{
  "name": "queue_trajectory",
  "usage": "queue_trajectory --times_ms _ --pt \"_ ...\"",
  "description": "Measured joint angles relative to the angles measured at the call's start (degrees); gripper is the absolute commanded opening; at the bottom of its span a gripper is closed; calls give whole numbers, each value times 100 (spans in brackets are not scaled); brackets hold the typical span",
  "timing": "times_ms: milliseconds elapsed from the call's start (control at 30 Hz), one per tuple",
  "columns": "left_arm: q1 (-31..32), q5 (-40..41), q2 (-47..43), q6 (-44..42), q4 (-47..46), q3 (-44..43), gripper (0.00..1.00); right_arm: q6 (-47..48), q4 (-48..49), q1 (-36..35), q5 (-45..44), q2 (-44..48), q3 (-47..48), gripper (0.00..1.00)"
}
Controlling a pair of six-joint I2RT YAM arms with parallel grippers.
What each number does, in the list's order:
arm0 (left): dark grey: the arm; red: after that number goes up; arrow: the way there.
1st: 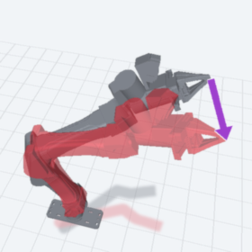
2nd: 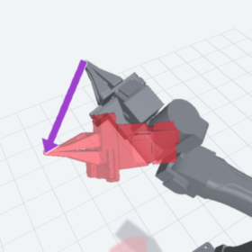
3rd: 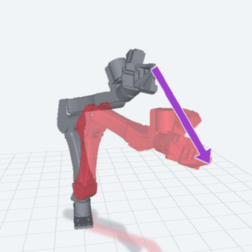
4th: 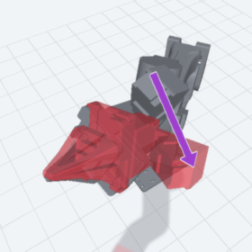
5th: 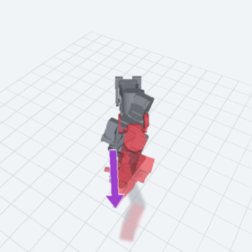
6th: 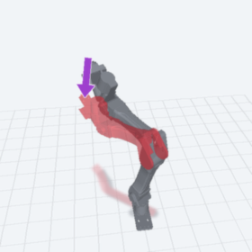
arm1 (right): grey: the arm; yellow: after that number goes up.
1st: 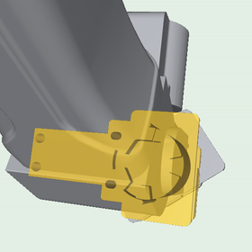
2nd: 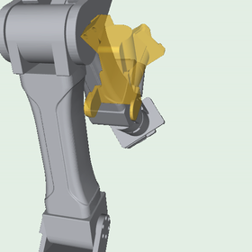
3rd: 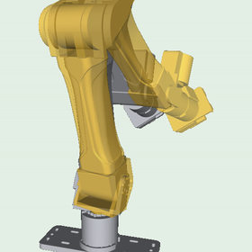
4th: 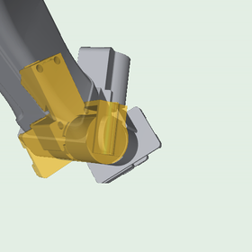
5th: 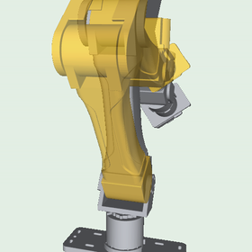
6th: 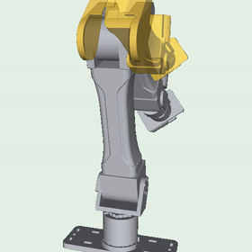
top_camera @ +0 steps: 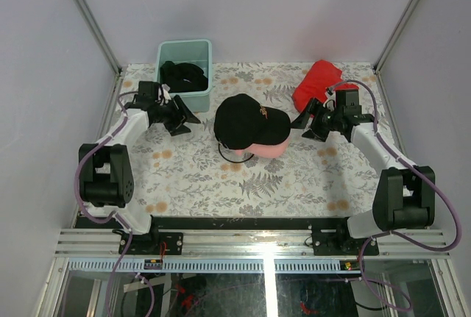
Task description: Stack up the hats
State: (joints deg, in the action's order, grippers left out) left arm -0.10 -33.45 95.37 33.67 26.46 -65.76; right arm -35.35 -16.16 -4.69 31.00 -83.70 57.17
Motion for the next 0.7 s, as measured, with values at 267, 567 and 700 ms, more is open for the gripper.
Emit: queue_trajectory --times_ms 267,567,700 --pt "-385 273 -321 96 398 -1467 66 297 -647 31 -625 258 407 76" --pt "-505 984 673 -210 586 -3270 69 494 -861 52 -787 577 765 77" --pt "-479 1239 1547 -398 793 -3967 73 540 -887 63 -785 601 765 77"
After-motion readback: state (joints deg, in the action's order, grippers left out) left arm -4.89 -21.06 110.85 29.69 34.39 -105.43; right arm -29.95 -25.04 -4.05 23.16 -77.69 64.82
